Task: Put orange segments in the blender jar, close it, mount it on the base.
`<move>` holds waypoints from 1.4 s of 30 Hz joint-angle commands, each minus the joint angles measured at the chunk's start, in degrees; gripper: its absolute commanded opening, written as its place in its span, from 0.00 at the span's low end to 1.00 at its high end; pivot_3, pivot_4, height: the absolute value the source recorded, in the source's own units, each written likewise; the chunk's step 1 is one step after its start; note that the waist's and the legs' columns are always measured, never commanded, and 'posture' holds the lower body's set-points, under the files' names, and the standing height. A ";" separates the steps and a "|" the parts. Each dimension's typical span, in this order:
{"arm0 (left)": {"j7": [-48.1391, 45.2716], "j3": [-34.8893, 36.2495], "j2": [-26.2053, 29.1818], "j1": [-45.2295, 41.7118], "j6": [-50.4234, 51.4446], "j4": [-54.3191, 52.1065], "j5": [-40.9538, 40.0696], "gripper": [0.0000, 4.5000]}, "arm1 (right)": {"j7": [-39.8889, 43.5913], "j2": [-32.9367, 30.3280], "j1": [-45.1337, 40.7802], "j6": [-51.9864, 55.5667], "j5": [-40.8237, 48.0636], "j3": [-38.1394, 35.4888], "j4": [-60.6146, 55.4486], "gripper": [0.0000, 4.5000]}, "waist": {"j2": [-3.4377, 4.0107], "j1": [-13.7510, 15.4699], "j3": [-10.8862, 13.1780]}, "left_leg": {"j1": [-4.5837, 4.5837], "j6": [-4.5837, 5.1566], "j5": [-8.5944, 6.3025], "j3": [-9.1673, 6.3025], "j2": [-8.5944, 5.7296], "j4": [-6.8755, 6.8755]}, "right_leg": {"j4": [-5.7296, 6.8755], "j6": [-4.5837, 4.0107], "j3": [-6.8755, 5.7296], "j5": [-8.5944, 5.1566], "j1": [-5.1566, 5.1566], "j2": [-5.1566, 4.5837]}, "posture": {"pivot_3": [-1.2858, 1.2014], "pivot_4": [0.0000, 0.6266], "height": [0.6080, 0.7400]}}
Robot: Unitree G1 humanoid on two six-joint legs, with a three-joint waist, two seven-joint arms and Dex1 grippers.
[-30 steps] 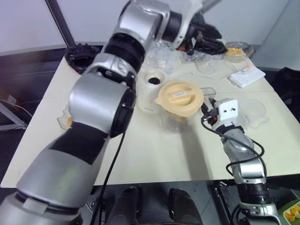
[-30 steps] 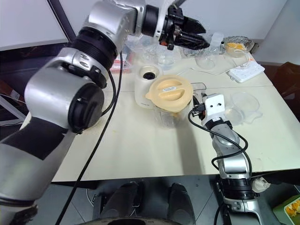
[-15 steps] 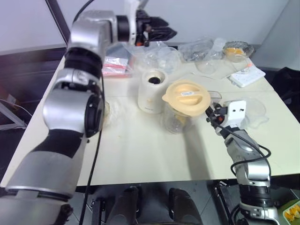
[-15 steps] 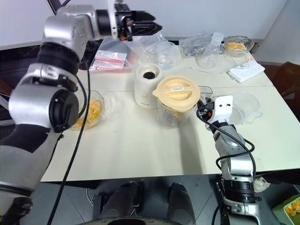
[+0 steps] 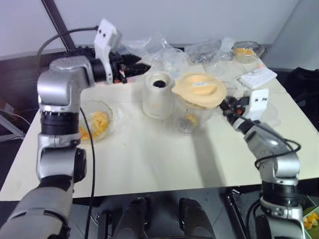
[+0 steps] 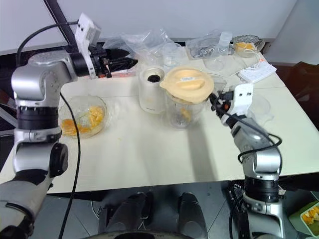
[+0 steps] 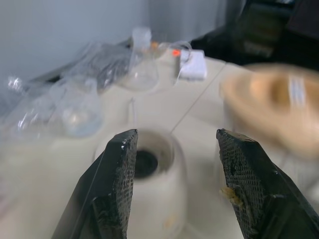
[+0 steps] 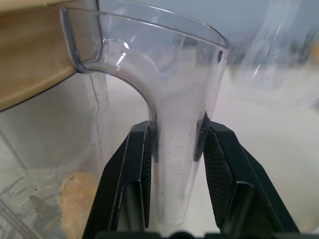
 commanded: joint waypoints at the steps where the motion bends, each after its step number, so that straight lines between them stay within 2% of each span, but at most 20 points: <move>1: 2.34 2.27 1.78 4.57 2.52 -9.34 -3.70 0.58 | 0.46 -5.30 -9.81 1.33 -1.19 -0.81 -0.57 0.22 | 0.06 -0.09 0.08 | 0.00 -0.01 0.01 0.04 0.01 0.00 | 0.00 -0.02 0.03 0.01 -0.03 0.00 | 0.52 0.24 1.00; 5: 5.56 4.10 2.52 11.86 4.56 -17.92 -6.68 0.58 | 0.53 -8.87 -22.22 2.61 -4.26 1.70 7.91 0.22 | 0.02 -0.28 0.12 | -0.01 -0.04 0.02 -0.01 0.07 -0.07 | 0.00 -0.08 0.04 -0.01 -0.07 0.09 | 0.52 0.24 1.00; 6: 6.91 4.74 2.59 14.63 4.32 -20.25 -6.86 0.58 | 0.15 -8.89 -28.02 2.37 -5.54 2.86 13.01 0.22 | 0.02 -0.14 0.13 | -0.01 -0.04 0.01 0.08 0.06 -0.11 | -0.01 -0.09 0.11 0.00 -0.10 0.07 | 0.52 0.24 1.00; 8: 9.62 5.63 2.65 19.23 2.78 -23.28 -6.45 0.58 | -0.11 -7.80 -37.56 0.99 -6.79 4.37 22.44 0.22 | 0.13 -0.60 0.19 | -0.01 -0.05 0.01 0.19 0.06 -0.12 | -0.02 -0.12 0.21 0.01 -0.15 0.06 | 0.52 0.24 1.00; 13: 17.63 7.71 1.54 25.86 -0.46 -24.72 -4.57 0.58 | 0.29 -2.83 -50.94 -4.71 -8.79 6.01 40.63 0.22 | 0.02 -0.15 0.26 | -0.01 -0.06 0.02 0.23 0.09 -0.23 | -0.02 -0.16 0.32 0.02 -0.23 0.14 | 0.52 0.24 1.00; 17: 20.98 9.02 1.75 30.35 -1.06 -26.91 -5.14 0.58 | 1.51 1.52 -57.60 -8.93 -9.85 6.72 50.86 0.22 | 0.02 -0.30 0.27 | -0.01 -0.07 0.02 0.29 0.06 -0.30 | -0.05 -0.16 0.37 0.03 -0.26 0.11 | 0.52 0.24 1.00; 24: 23.55 10.35 3.17 32.15 -0.94 -28.41 -7.05 0.58 | 3.71 5.47 -61.18 -12.46 -11.21 7.47 59.00 0.22 | 0.01 0.15 0.27 | -0.03 -0.19 0.09 0.25 0.02 -0.54 | -0.06 -0.17 0.38 0.04 -0.38 0.10 | 0.52 0.24 1.00; 33: 24.78 11.64 5.84 31.82 -0.97 -28.24 -9.03 0.58 | 4.19 7.71 -58.11 -10.91 -11.46 7.79 58.48 0.22 | 0.01 -0.56 0.27 | -0.01 -0.45 0.27 0.26 0.09 -0.96 | 0.01 -0.29 0.39 0.00 -0.65 0.18 | 0.52 0.24 1.00; 42: 25.44 10.14 5.08 31.74 -0.96 -28.20 -10.89 0.58 | 2.37 12.01 -55.29 -9.21 -10.92 7.51 55.03 0.22 | 0.00 -1.71 0.26 | 0.09 -0.48 0.29 0.26 0.11 -0.92 | 0.06 -0.34 0.39 0.02 -0.56 0.21 | 0.52 0.24 1.00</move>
